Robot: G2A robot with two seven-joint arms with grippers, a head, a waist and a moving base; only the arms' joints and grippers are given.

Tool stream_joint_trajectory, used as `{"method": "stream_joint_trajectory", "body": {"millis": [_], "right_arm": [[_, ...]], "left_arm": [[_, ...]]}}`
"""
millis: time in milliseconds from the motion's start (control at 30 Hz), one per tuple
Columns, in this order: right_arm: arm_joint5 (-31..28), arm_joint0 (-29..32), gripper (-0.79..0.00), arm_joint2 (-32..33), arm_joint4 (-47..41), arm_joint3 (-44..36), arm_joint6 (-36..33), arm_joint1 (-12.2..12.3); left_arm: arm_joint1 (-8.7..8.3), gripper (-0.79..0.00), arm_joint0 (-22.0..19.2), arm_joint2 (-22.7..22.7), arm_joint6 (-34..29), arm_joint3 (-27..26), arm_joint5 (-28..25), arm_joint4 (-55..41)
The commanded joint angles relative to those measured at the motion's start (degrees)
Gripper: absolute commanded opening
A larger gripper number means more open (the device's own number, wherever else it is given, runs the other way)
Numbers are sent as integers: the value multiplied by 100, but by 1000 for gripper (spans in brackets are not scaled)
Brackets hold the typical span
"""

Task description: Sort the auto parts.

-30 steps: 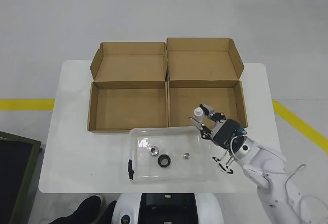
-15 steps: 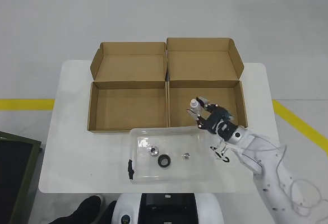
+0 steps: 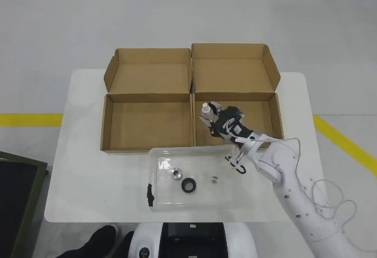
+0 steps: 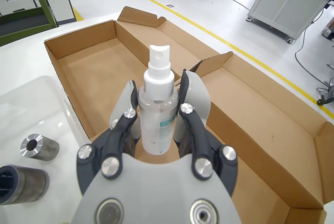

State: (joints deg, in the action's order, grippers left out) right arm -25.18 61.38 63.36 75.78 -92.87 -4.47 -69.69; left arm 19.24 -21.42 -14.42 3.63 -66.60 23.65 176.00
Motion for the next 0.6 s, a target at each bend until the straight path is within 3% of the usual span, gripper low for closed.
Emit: {"method": "stream_joint_trajectory", "body": {"millis": [0,567], "right_arm": [[66,-115,-785,-83,3,164,-60,-28],[306,-606,-785,-519,-102,1044,-247,-211]], "left_arm": [[0,0,0,0,0,0,0,0],[0,0,0,0,0,0,0,0]]}}
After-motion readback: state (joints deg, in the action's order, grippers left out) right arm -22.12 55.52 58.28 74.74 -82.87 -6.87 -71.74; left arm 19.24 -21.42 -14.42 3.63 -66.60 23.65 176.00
